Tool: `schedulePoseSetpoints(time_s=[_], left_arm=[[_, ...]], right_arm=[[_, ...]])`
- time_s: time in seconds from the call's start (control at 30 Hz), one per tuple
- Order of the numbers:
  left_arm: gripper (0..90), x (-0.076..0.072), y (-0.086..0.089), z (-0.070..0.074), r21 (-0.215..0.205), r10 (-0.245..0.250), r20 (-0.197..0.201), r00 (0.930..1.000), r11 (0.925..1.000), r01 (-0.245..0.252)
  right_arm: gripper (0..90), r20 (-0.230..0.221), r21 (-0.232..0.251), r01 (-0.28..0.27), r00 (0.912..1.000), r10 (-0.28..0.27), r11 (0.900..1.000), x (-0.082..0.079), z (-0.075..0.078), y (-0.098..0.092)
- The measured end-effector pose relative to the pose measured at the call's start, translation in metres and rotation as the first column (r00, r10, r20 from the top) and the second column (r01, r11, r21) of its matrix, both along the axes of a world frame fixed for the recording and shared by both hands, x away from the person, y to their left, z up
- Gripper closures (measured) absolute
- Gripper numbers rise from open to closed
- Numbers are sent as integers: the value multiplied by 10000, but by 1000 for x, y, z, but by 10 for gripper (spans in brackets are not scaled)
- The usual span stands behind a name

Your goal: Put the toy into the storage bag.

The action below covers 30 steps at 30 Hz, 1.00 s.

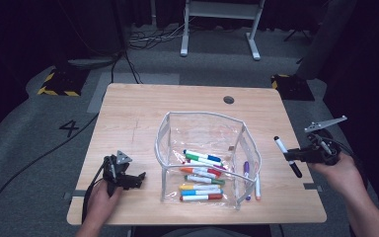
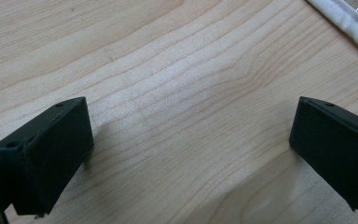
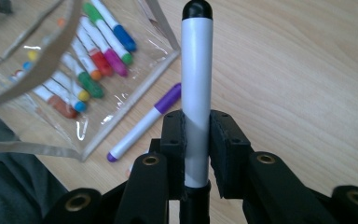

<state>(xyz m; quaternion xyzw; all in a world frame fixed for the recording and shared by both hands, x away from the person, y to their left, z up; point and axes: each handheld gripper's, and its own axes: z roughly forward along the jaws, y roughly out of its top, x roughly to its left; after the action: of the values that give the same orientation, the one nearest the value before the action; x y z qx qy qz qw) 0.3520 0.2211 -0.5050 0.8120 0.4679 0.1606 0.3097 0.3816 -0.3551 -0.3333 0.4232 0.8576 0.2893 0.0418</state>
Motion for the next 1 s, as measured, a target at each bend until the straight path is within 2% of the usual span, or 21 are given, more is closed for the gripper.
schedulePoseSetpoints(time_s=[0.13,0.23,0.43,0.53,0.73,1.0], left_arm=[[0,0,0,0,0,0,2,10000,10000,0],[0,0,0,0,-2,1,1,10000,10000,-1],[0,0,0,0,8,13,-18,10000,10000,-13],[0,0,0,0,-3,6,-16,10000,10000,-6],[0,0,0,0,8,4,-2,10000,10000,-4],[0,0,0,0,-5,9,-15,10000,10000,-9]], right_arm=[[761,211,195,-537,9984,533,9984,-1,18,14],[761,433,283,-1055,9936,1042,9940,-3,33,27],[761,644,102,-1783,9821,1773,9839,0,56,53],[761,662,75,-2064,9764,2055,9784,2,62,65],[761,719,-141,-2723,9594,2726,9621,8,75,95],[762,634,-208,-3788,9231,3794,9252,11,86,143]])
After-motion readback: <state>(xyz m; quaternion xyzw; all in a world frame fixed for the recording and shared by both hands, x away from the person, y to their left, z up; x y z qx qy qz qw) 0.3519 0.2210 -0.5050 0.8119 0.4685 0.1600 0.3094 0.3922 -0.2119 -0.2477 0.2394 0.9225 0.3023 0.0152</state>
